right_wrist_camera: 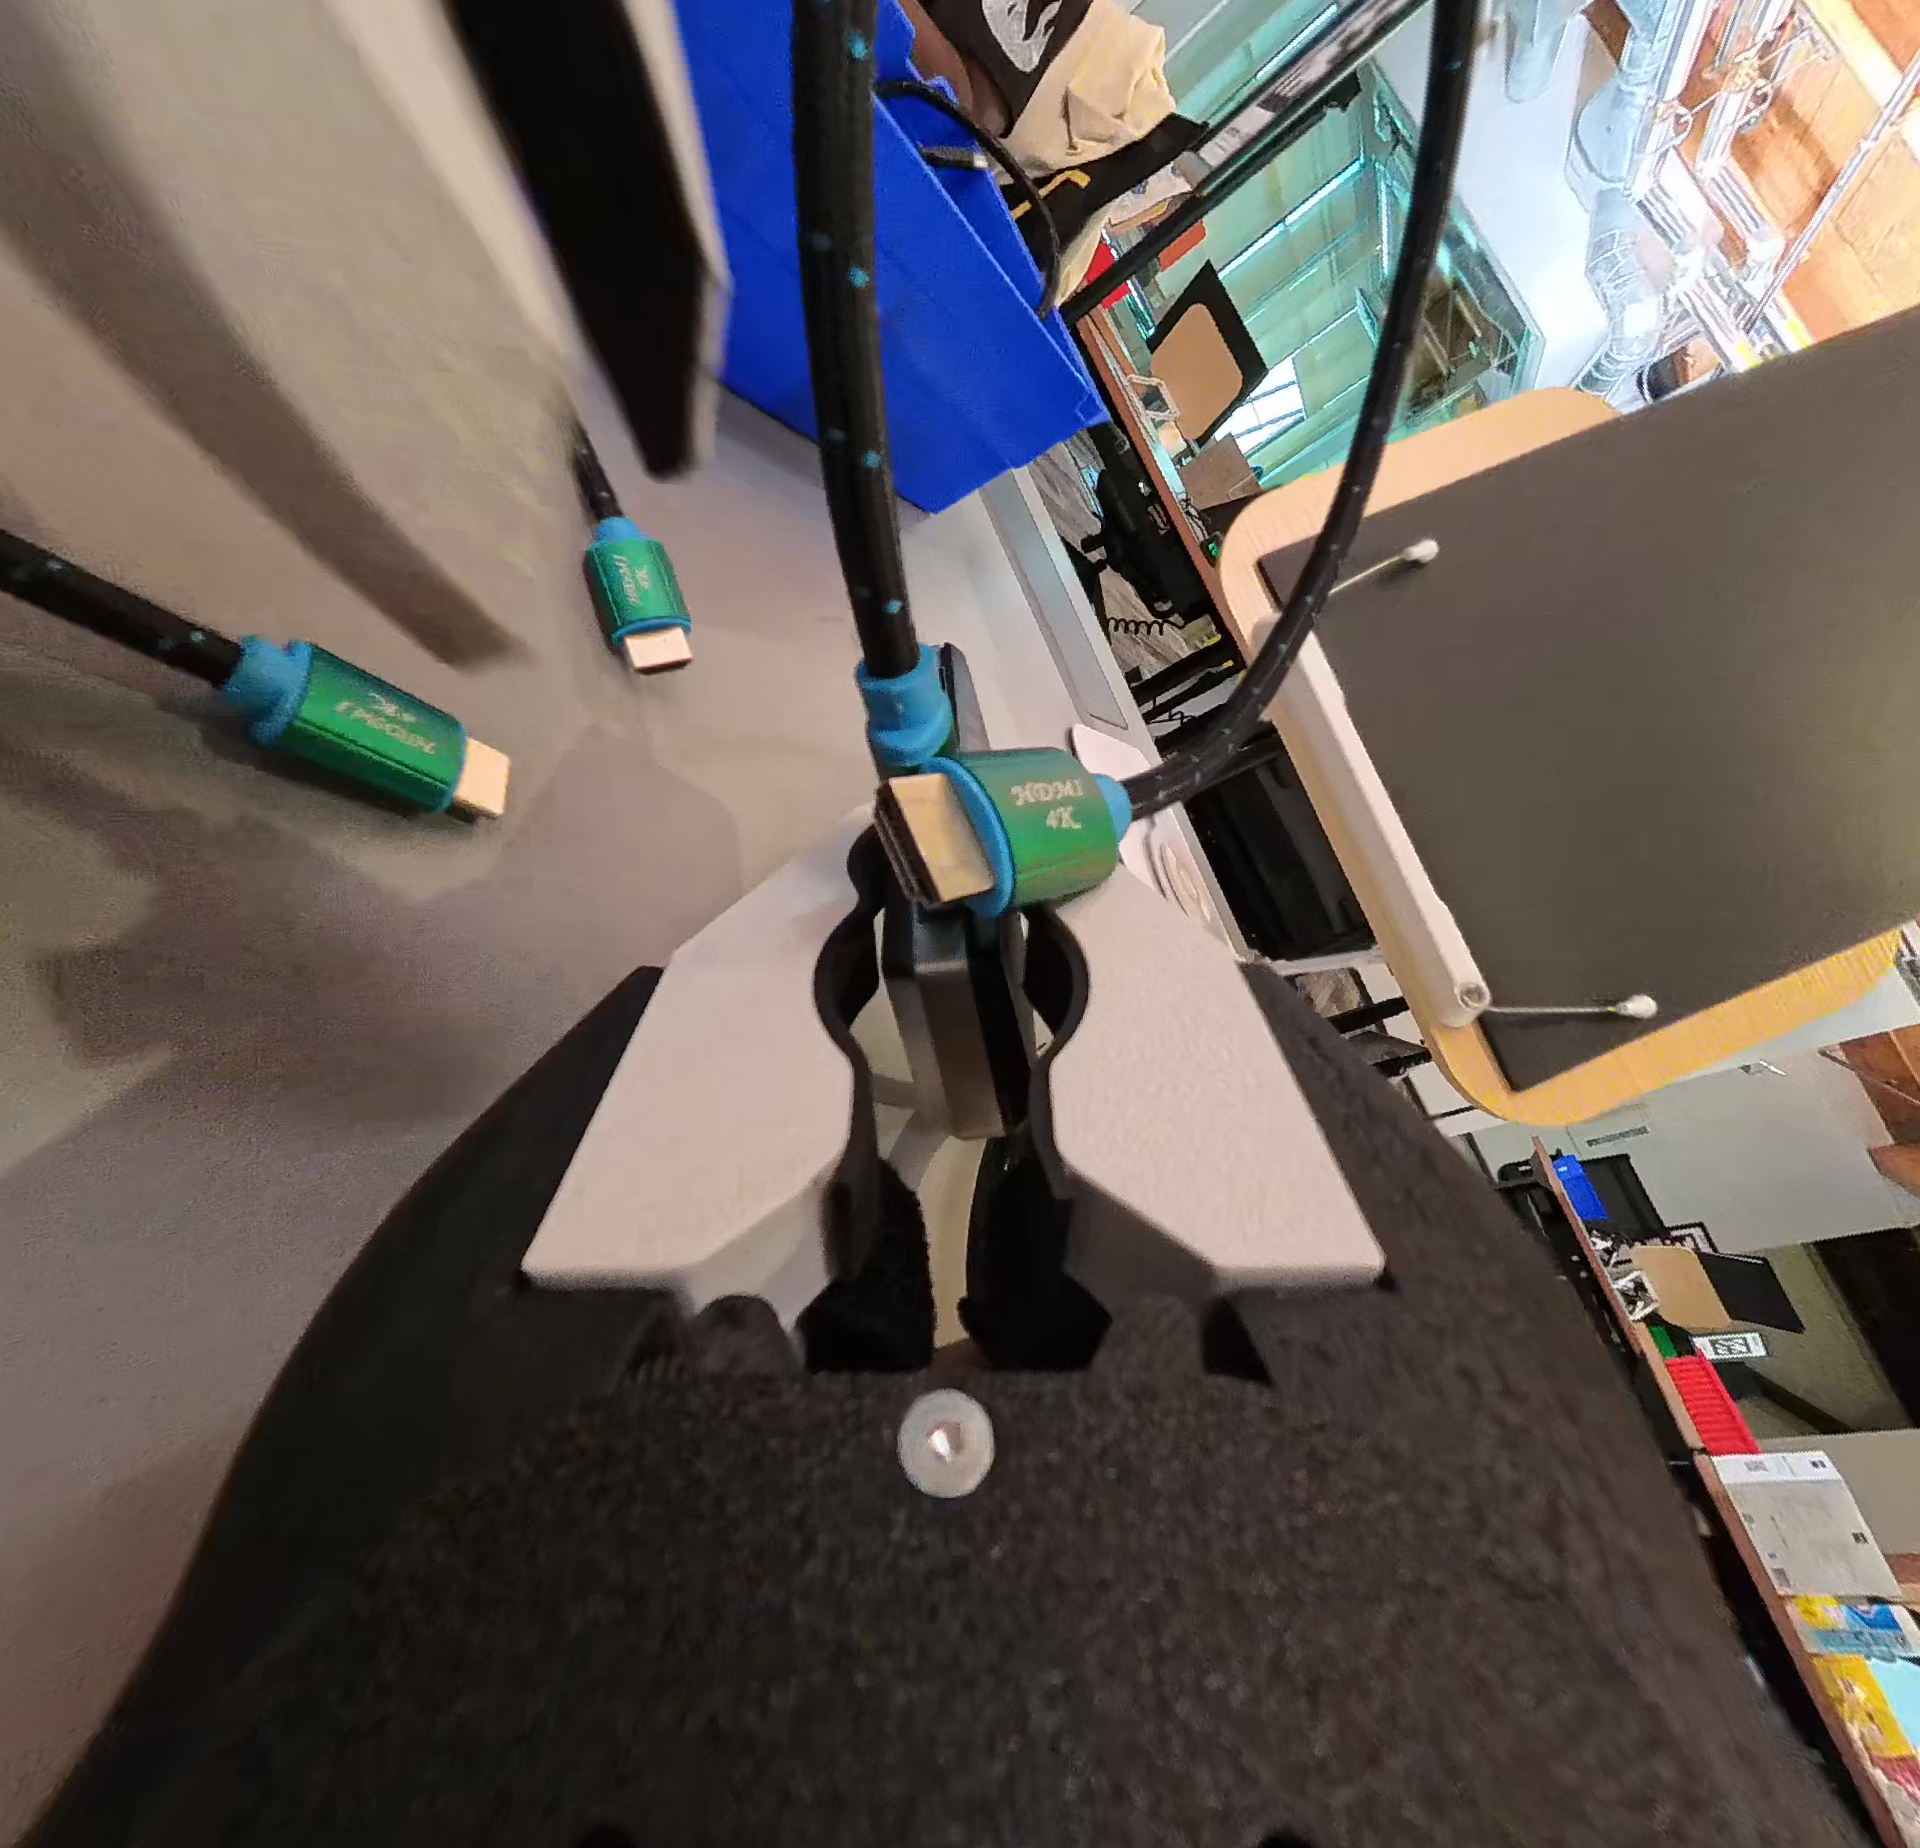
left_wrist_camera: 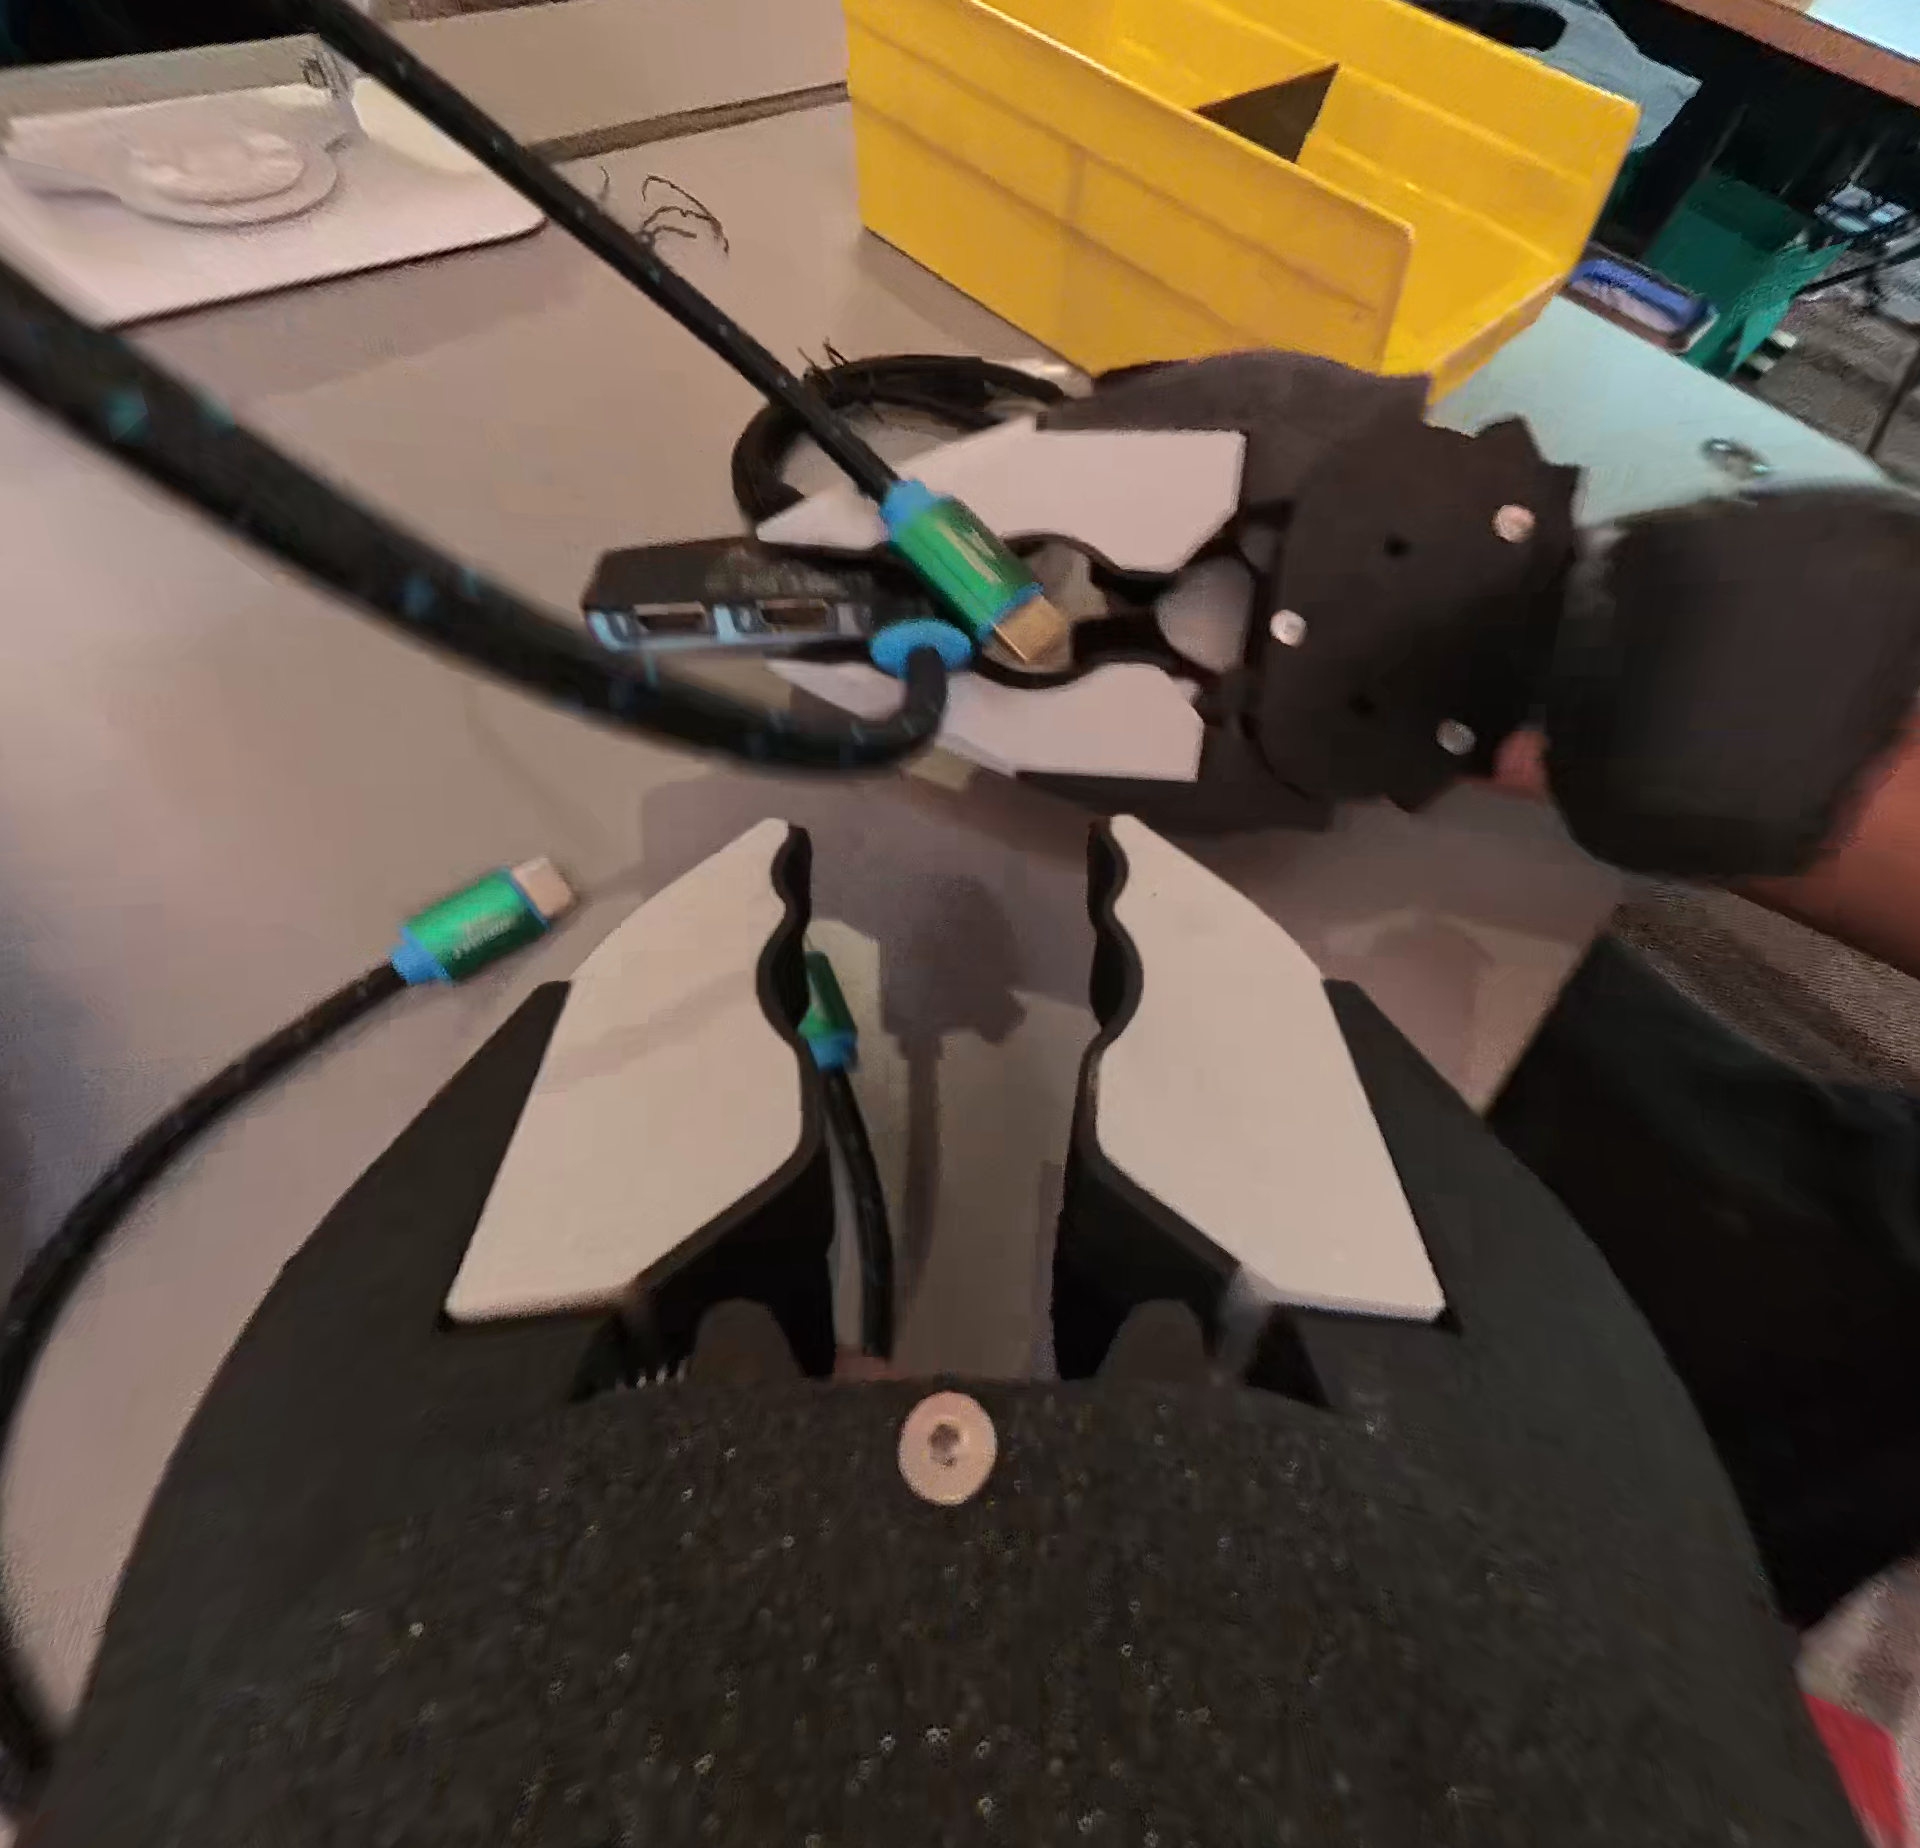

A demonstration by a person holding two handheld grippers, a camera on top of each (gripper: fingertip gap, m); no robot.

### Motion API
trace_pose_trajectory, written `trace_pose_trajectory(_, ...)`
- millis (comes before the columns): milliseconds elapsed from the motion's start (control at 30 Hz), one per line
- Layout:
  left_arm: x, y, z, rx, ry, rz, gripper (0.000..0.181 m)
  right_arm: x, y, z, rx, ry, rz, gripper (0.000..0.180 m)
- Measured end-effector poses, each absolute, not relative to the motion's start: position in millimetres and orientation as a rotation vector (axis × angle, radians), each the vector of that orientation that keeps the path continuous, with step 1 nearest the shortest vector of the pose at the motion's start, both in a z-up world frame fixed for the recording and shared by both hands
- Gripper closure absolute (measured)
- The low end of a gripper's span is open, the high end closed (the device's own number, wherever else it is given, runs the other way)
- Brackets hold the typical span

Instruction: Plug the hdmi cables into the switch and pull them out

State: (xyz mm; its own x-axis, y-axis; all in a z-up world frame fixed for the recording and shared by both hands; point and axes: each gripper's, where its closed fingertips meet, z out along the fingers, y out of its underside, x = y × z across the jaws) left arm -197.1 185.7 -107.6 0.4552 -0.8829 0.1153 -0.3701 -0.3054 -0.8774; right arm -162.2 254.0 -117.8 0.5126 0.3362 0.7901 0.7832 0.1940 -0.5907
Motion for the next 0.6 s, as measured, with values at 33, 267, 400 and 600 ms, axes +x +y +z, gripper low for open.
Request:
trace_pose_trajectory(33, -193, 194, -107, -1.857, 1.048, -0.764, 0.13, -164, 253, -118, -1.394, -1.066, -0.417, 0.158)
trace_pose_trajectory(267, -175, 202, -105, -1.763, 1.108, -0.728, 0.145, -165, 250, -120, -1.388, -1.078, -0.441, 0.158)
trace_pose_trajectory(400, -171, 198, -112, -1.776, 1.128, -0.724, 0.144, -167, 248, -120, -1.385, -1.077, -0.438, 0.158)
trace_pose_trajectory(600, -165, 200, -112, -1.76, 1.138, -0.715, 0.158, -171, 245, -123, -1.382, -1.098, -0.469, 0.158)
